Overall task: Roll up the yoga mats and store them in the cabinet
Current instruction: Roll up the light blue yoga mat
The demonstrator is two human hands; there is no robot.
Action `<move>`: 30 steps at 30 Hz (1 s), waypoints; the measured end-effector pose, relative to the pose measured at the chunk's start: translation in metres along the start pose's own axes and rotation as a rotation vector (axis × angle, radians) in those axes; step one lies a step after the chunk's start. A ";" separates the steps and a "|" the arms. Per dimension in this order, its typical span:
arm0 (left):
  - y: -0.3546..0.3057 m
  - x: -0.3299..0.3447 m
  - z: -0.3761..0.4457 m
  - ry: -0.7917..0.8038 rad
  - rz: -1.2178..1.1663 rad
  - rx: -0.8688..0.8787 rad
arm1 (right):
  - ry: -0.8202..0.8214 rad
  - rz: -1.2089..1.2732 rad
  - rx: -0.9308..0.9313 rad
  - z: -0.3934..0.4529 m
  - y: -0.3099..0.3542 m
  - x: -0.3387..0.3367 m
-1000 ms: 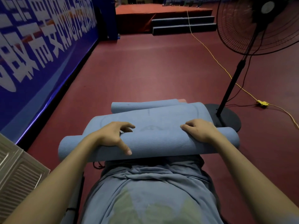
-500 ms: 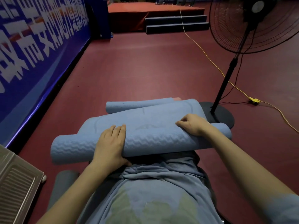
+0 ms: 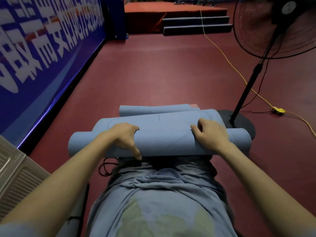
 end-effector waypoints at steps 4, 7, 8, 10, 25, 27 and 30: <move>0.001 -0.001 0.002 0.014 -0.005 0.012 | -0.132 -0.094 -0.080 -0.023 0.004 0.001; -0.002 -0.003 -0.001 0.046 -0.028 0.019 | -0.043 -0.125 -0.029 -0.023 0.006 -0.002; -0.003 -0.005 -0.001 0.076 -0.046 0.018 | -0.003 -0.125 -0.017 -0.023 0.007 -0.004; -0.004 -0.007 -0.004 0.156 -0.097 0.005 | 0.076 -0.099 -0.001 -0.026 0.007 -0.008; 0.002 0.018 -0.030 0.205 -0.379 0.029 | -0.059 -0.199 -0.105 -0.080 0.026 -0.023; 0.006 0.014 -0.030 0.151 -0.441 0.039 | -0.119 -0.149 -0.155 -0.087 0.038 -0.018; 0.005 0.005 -0.025 0.116 -0.495 0.060 | -0.008 -0.185 -0.101 -0.089 0.041 -0.002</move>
Point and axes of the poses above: each hand's wrist, its own z-axis towards the middle knuckle, its own x-axis out of the palm, y = z × x, the point moved 4 cm from there along z, towards the middle knuckle, and after that the axes turned 5 degrees about -y, right-handed, at the moved point
